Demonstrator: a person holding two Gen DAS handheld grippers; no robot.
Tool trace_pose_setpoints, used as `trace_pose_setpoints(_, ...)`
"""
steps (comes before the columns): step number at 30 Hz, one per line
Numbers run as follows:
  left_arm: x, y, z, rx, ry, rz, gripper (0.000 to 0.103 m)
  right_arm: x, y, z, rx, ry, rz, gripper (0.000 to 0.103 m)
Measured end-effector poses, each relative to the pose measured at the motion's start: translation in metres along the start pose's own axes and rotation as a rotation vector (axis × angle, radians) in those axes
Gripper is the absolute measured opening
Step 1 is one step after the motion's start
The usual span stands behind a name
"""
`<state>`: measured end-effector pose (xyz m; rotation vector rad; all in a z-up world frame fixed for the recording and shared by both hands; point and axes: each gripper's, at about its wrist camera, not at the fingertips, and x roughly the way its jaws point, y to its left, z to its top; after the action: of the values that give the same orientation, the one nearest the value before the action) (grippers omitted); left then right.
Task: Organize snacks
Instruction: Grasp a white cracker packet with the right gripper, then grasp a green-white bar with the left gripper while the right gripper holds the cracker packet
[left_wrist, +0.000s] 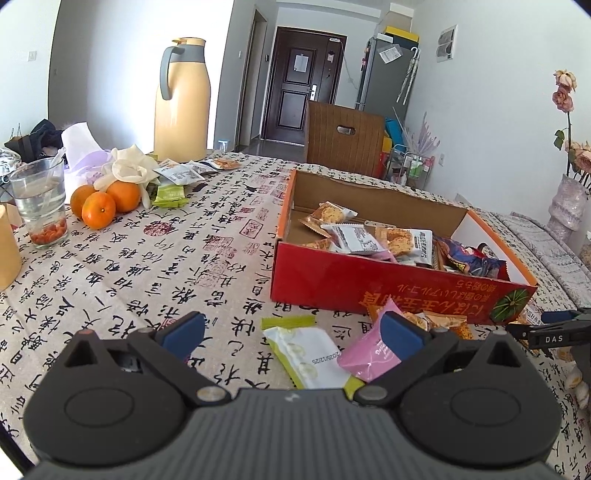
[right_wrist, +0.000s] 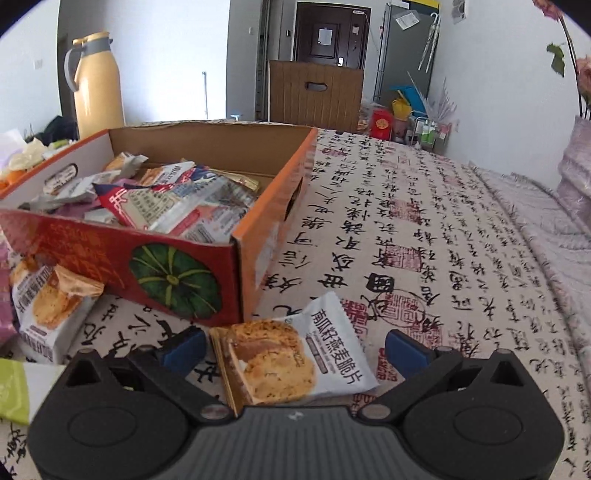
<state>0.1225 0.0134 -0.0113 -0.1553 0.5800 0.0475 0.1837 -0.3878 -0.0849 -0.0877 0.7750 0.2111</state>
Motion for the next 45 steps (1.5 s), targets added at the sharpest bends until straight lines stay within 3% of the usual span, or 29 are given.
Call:
trace_pose_setpoints(5,0.002,-0.004,0.0,0.006,0.005,-0.003,0.103,-0.005,-0.004,-0.007,0.022,-0.019,0.033,0.097)
trace_pose_setpoints(10,0.002,-0.006,-0.003,0.009,0.012,-0.012,0.103,-0.015,0.001,-0.009,0.006,-0.035,0.043,0.073)
trace_pose_setpoints(19,-0.002,-0.004,-0.004,0.005,0.017,-0.017,0.103,-0.036,0.022,-0.024,-0.031,-0.062,-0.038,0.059)
trace_pose_setpoints(30,-0.003,-0.02,-0.009,0.05,0.048,-0.052,0.103,-0.077,0.033,-0.048,0.099,-0.132,-0.123,0.058)
trace_pose_setpoints(39,0.013,-0.03,-0.025,0.107,0.153,-0.003,0.103,-0.117,0.053,-0.063,0.237,-0.249,-0.087,0.058)
trace_pose_setpoints(45,0.022,-0.037,-0.036,0.147,0.213,0.002,0.098,-0.121,0.069,-0.067,0.25,-0.257,-0.067,0.059)
